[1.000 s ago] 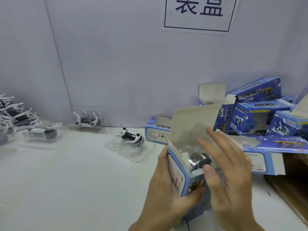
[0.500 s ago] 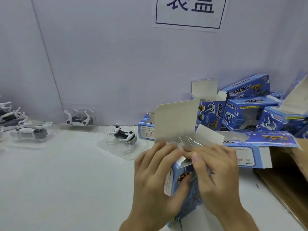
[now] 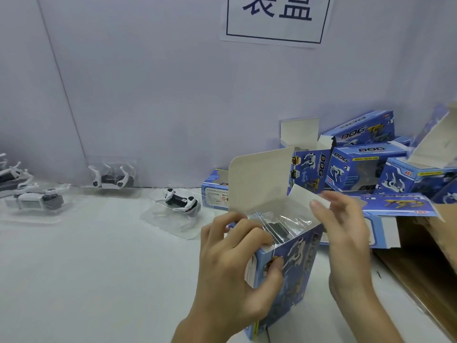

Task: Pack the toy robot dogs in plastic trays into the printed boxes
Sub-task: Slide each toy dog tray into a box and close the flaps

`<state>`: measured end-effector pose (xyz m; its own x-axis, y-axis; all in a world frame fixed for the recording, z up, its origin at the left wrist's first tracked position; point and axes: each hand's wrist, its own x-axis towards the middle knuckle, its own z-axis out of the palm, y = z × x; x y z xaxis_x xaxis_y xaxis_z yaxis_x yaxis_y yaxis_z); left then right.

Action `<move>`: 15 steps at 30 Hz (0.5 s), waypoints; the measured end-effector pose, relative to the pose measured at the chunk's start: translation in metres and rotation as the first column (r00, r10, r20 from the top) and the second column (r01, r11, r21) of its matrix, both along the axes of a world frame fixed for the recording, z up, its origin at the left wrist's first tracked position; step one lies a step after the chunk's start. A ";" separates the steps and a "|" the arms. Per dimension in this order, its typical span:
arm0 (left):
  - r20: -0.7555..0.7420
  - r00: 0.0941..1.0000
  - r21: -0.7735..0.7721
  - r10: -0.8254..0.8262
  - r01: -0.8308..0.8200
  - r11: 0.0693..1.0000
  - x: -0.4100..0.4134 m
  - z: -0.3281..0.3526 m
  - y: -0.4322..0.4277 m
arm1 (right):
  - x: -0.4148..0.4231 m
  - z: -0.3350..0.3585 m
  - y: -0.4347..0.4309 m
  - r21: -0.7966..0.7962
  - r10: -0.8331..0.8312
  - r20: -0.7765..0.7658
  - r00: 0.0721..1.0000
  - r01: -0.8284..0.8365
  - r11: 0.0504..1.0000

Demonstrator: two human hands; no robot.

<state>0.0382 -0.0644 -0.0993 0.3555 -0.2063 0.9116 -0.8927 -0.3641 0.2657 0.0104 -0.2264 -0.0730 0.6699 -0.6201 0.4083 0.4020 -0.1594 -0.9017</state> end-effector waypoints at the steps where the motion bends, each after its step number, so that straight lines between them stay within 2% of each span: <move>1: -0.001 1.000 -0.001 0.002 -0.002 1.000 0.000 0.000 -0.001 | 0.004 0.000 -0.002 0.099 0.122 -0.035 0.992 -0.118 0.988; 3: -0.003 1.000 -0.007 0.005 -0.005 1.000 -0.001 -0.001 -0.002 | 0.008 0.000 -0.004 0.155 0.212 -0.078 0.974 -0.198 0.968; 10: -0.016 1.000 -0.005 -0.015 0.015 1.000 -0.002 -0.002 -0.003 | 0.012 0.002 -0.009 0.237 0.199 0.003 0.980 -0.194 0.952; 12: -0.027 0.999 -0.007 -0.026 0.026 1.000 -0.002 -0.002 -0.002 | 0.010 0.003 -0.006 0.202 0.205 0.036 0.978 -0.208 0.957; 15: -0.068 0.996 -0.020 -0.052 0.051 0.999 -0.002 -0.003 0.000 | 0.006 0.002 -0.004 0.053 0.199 0.058 0.978 -0.202 0.978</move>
